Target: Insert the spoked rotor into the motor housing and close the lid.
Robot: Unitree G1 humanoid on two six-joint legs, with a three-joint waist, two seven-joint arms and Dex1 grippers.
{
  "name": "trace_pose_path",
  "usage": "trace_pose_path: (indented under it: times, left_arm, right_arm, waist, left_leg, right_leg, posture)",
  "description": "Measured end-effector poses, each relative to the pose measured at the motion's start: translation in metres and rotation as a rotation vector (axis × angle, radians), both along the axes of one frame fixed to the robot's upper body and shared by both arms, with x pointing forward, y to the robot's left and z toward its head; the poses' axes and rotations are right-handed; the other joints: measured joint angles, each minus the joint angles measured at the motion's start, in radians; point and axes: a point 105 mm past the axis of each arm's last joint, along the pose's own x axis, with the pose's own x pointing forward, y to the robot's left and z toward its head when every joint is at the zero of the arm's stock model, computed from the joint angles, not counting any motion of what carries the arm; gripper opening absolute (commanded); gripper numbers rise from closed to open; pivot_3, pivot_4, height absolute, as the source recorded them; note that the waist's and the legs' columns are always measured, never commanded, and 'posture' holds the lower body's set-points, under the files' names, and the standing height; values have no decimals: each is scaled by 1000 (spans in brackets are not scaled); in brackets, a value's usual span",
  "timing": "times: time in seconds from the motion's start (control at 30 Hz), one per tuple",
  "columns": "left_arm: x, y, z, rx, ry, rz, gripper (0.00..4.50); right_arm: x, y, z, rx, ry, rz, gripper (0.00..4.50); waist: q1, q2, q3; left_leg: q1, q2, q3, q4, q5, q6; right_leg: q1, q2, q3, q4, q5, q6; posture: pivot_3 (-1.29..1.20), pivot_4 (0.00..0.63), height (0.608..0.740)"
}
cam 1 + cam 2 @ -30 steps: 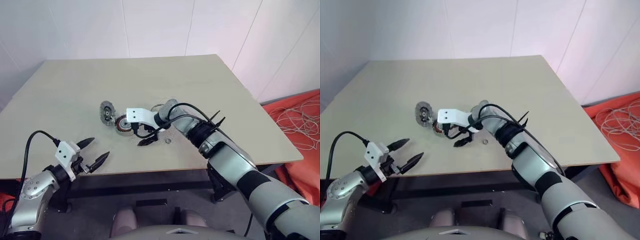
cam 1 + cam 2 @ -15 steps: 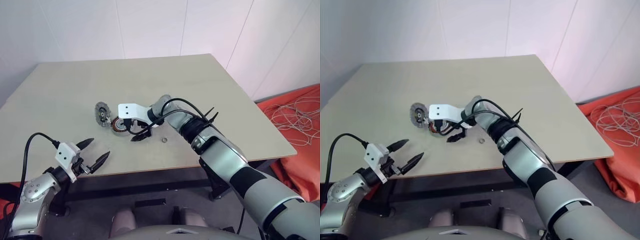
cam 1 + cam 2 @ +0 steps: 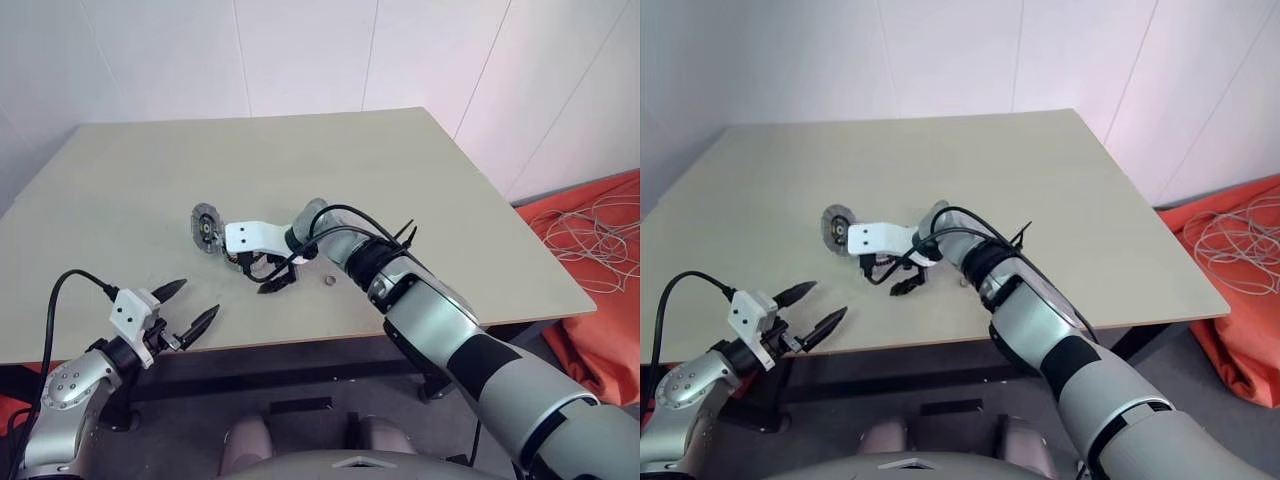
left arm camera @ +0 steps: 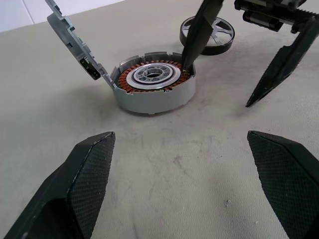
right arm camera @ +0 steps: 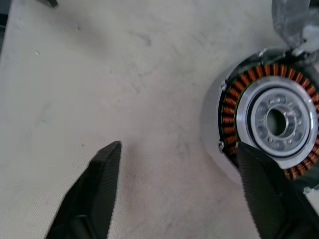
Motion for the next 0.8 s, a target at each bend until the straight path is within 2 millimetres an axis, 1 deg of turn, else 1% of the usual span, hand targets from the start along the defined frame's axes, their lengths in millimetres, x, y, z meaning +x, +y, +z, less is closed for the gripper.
trace_pose_path:
  times: [0.17, 0.23, 0.3, 0.57, 0.8]
  left_arm:
    - [1, -1, 3, 1, -15, 5, 4500]
    - [2, -1, 5, 2, -20, 5, 4500]
    - [3, -2, 6, 2, -26, 4, 4500]
    - [8, -2, 9, 3, -41, 0, 4500]
    - [14, -2, 10, 2, -47, -6, 4500]
  right_arm:
    - [3, 5, 4, 1, -25, -18, 1394]
    - [4, 6, 4, 9, -29, -25, 620]
    - [4, 8, 5, 18, -27, -27, 33]
    - [5, 7, 13, 27, -9, -44, 33]
    - [5, 2, 37, 41, -21, -15, 33]
  waist:
    - [0, 1, 1]
    - [0, 1, 1]
    - [0, 1, 1]
    - [0, 1, 1]
    - [3, -1, 1]
  left_leg:
    - [0, 0, 0, 0, 0, 0]
    - [0, 0, 0, 0, 0, 0]
    - [0, 0, 0, 0, 0, 0]
    - [0, 0, 0, 0, 0, 0]
    - [0, 0, 0, 0, 0, 0]
  right_leg:
    - [0, 0, 0, 0, 0, -1]
    - [0, 0, 0, 0, 0, -1]
    - [0, 0, 0, 0, 0, -1]
    - [0, 0, 0, 0, 0, -1]
    - [0, 0, 0, 1, -1, -1]
  posture:
    - [0, 0, 740]
    - [0, 0, 740]
    - [0, 0, 740]
    - [0, 0, 740]
    - [0, 0, 740]
